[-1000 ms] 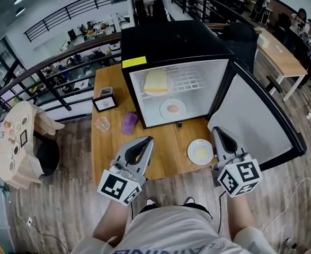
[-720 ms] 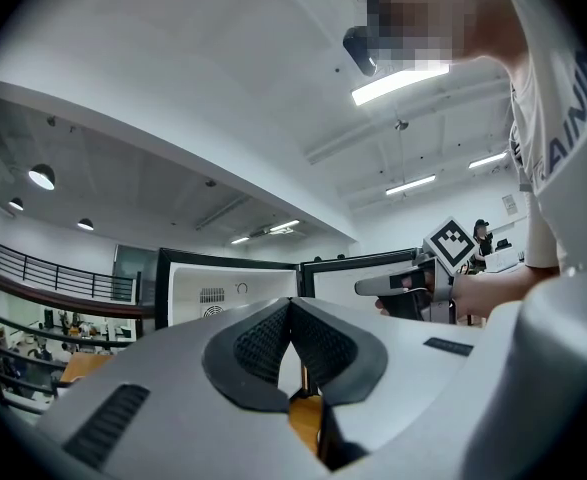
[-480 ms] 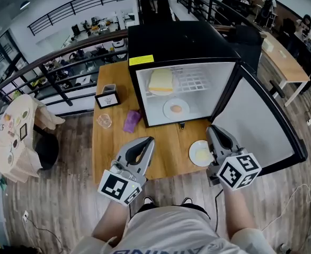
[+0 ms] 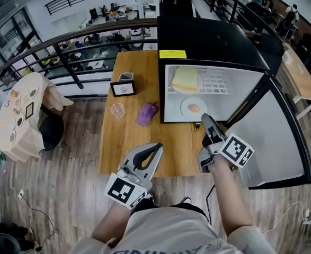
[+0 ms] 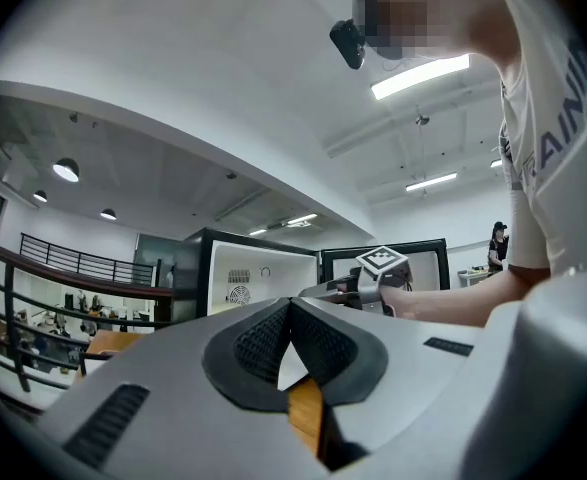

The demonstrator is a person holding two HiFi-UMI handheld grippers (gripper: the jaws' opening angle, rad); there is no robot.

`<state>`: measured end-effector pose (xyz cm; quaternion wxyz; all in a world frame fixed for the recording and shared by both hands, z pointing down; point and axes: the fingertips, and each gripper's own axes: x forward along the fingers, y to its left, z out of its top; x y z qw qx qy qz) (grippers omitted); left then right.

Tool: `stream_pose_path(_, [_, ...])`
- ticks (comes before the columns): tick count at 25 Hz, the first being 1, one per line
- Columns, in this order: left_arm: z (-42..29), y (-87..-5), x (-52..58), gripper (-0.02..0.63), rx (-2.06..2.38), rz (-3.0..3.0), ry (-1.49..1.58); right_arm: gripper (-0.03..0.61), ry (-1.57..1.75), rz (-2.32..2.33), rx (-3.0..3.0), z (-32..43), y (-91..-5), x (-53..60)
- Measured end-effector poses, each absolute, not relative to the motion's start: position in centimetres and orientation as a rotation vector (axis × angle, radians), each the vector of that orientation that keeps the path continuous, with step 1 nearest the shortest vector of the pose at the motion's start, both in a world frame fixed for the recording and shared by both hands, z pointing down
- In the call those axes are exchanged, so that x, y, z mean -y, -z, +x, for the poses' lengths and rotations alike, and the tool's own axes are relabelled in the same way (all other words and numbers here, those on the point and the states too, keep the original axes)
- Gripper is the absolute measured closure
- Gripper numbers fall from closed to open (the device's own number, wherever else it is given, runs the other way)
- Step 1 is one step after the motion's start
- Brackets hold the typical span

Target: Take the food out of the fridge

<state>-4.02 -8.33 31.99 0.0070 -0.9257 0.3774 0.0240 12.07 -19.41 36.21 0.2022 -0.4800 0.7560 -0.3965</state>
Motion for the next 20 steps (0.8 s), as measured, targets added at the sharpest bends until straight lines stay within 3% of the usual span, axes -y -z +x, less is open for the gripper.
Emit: stream_pose_path(20, [-10.8,-35.6,11.4,0.607,-1.363,-2.893,0.025,0.445,1.493,-1.242,-1.505,10.7,-44.4,32.5])
